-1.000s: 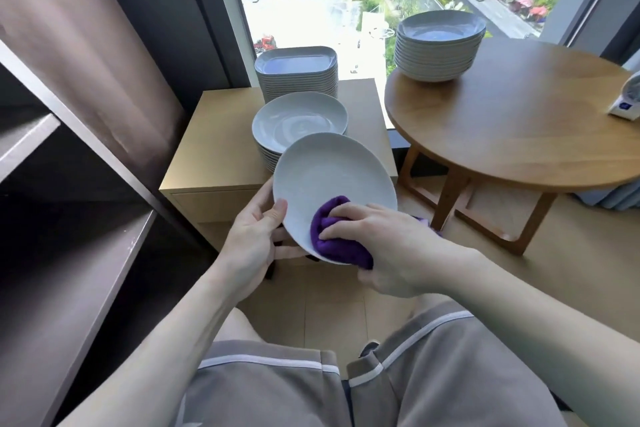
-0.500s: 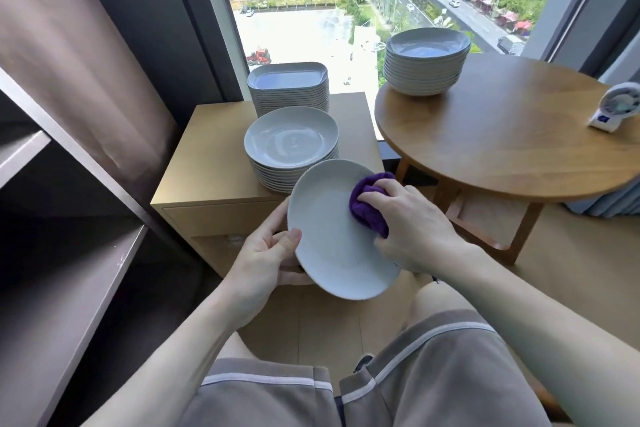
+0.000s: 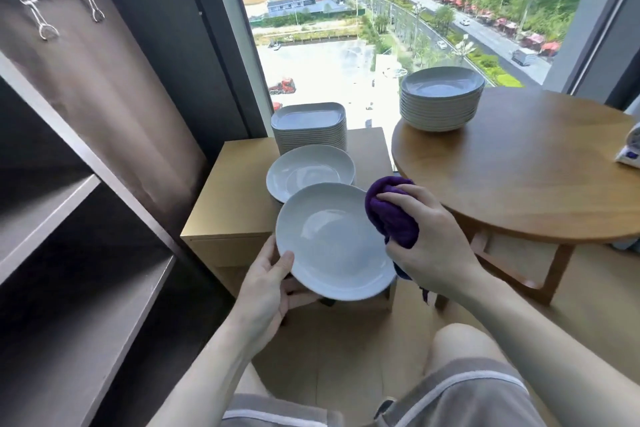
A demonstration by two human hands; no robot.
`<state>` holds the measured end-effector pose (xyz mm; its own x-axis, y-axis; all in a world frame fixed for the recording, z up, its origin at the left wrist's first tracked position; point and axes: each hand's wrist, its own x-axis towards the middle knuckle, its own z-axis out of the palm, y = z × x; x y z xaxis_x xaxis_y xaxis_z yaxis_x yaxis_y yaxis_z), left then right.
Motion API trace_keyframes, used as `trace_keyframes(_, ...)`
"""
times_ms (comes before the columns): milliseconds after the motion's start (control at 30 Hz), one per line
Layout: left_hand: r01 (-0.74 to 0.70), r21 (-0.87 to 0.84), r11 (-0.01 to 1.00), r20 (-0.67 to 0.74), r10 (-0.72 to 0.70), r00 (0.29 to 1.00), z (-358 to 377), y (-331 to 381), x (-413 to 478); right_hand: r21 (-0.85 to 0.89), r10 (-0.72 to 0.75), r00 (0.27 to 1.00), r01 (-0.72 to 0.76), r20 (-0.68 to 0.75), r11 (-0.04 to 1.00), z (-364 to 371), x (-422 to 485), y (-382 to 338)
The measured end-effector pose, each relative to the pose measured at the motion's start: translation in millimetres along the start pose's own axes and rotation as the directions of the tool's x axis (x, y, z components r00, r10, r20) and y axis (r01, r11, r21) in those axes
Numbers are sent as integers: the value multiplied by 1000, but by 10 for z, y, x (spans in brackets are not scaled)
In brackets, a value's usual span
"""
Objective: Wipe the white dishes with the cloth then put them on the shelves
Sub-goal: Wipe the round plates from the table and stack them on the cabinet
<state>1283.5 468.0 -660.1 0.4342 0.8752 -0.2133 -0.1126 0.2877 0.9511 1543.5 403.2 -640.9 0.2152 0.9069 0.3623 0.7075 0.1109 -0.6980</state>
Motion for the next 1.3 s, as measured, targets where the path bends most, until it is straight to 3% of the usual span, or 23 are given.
trace_keyframes(233, -30, -38, 999, -216, 21, 976, -13, 385, 580, 135, 4, 996, 8, -88, 991, -35, 396, 55)
trace_keyframes(633, -4, -20, 1000, -466, -6, 885, 131, 622, 1564, 219, 79, 993, -58, -91, 974, 1, 415, 415)
trace_keyframes(967, 138, 266, 954, -536, 28, 844, 19, 556, 1805, 200, 126, 989, -109, -75, 974, -21, 434, 557)
trace_keyframes(1100, 284, 491, 823, -533, 26, 846, -65, 615, 1755, 209, 139, 988, -121, -74, 971, -12, 440, 574)
trace_keyframes(1300, 336, 615, 714, -493, 16, 870, -135, 533, 1771, 195, 125, 991, -113, -53, 974, 9, 444, 529)
